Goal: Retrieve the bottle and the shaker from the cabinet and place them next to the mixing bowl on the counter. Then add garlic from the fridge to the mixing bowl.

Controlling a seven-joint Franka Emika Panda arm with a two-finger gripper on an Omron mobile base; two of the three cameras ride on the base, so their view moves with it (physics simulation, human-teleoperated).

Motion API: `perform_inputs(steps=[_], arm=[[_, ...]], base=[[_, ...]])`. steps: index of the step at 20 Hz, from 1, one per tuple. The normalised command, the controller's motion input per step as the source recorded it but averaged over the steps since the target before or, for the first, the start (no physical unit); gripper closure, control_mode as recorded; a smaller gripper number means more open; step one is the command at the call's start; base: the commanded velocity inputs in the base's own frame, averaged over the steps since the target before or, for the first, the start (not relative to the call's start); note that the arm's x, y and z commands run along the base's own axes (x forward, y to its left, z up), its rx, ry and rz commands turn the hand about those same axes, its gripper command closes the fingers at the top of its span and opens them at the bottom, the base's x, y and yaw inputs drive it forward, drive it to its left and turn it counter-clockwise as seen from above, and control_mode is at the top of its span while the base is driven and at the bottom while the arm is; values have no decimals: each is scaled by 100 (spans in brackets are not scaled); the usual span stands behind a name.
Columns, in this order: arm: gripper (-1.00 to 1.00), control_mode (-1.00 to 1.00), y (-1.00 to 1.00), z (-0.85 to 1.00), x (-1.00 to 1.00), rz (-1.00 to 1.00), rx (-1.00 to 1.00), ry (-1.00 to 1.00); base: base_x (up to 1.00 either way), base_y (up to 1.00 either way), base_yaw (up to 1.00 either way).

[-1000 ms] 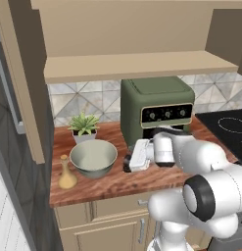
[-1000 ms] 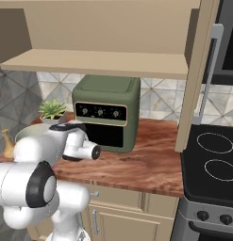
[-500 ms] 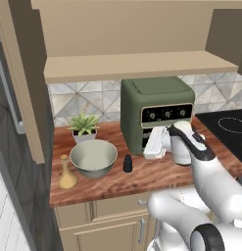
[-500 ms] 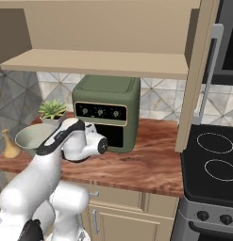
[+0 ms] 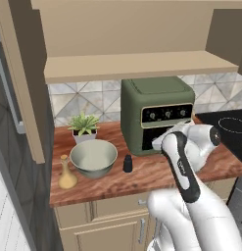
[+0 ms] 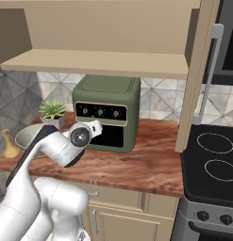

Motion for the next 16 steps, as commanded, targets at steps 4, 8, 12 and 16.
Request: perform_inputs(steps=[4, 8, 12, 16], arm=[[-100, -100, -16, 19, -36, -40, -48, 30], [-100, -100, -4, 5, -40, -34, -52, 34], [-100, -100, -8, 12, -38, -9, -41, 27], [-100, -100, -34, 23, -38, 0, -12, 11]], base=[[0, 0, 0], [0, 0, 0], [0, 0, 0], [0, 0, 0]])
